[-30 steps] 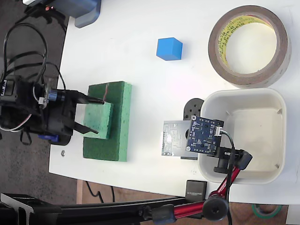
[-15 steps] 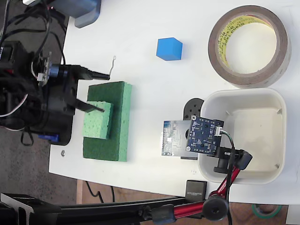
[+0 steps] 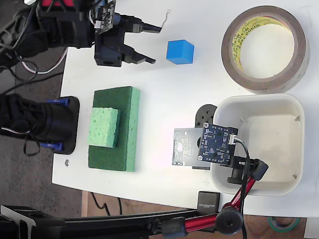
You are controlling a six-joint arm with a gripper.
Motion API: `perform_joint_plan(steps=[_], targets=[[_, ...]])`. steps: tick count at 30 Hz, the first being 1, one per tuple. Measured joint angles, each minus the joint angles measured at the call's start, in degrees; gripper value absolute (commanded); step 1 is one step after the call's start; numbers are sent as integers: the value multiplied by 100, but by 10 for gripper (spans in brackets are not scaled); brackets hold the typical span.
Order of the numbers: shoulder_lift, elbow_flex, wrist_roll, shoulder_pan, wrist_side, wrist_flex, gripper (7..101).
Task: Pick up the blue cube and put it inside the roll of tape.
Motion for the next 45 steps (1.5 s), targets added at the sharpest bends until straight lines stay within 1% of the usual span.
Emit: perform_joint_plan(steps=[3, 7, 11, 18, 28, 33, 36, 38, 40, 41, 42, 43, 45], targets=[[-396, -114, 114, -18, 0, -185, 1000], [-773, -325, 114, 9, -9, -246, 984], [-905, -316, 62, 62, -70, -483, 976], [-1072, -246, 70, 114, -114, -624, 968], [-1257, 0, 35, 193, -255, -1099, 949], [-1318, 53, 53, 211, -299, -1222, 922], [-1318, 97, 79, 211, -299, -1222, 879], [-1318, 105, 88, 211, -299, -1222, 809], [-1327, 105, 105, 202, -255, -1213, 702], [-1327, 114, 114, 202, -272, -1213, 634], [-1327, 123, 123, 202, -255, -1213, 543], [-1327, 123, 123, 193, -255, -1213, 487], [-1327, 132, 132, 185, -202, -1204, 411]])
